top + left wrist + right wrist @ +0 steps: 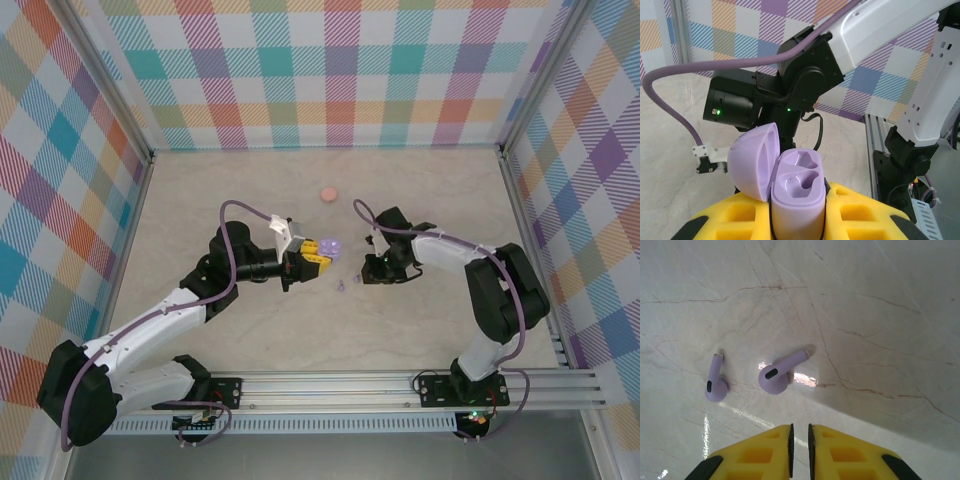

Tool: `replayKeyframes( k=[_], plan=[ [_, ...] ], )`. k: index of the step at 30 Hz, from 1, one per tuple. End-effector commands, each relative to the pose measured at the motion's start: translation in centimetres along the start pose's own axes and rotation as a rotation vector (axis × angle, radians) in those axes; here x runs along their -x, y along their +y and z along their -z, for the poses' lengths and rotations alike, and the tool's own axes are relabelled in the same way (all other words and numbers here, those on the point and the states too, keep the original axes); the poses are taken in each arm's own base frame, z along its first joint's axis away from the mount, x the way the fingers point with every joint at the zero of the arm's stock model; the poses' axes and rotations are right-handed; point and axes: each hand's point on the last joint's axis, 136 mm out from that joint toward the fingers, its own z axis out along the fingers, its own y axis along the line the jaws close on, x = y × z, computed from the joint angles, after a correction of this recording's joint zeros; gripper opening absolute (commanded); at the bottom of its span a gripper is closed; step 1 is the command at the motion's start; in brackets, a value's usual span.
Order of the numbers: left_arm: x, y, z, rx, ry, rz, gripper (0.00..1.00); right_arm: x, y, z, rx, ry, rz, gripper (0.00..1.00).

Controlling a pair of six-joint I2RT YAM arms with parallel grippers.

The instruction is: Insert the wireless bluetooth earbuds into the charging case

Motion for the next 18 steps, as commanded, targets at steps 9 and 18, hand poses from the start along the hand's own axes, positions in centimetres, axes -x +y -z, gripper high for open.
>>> replayKeyframes(
  k=[9, 18],
  plan=[
    [0.0, -0.6, 0.0, -0.012, 0.002, 0.002, 0.21, 0.5, 0.6, -2.3, 0.021, 0.004, -0.041, 0.18],
    [-0.5, -0.4, -0.1, -0.006, 0.013, 0.01, 0.21, 1.1, 1.9, -3.1, 0.042, -0.001, -0.048, 0.18]
  ],
)
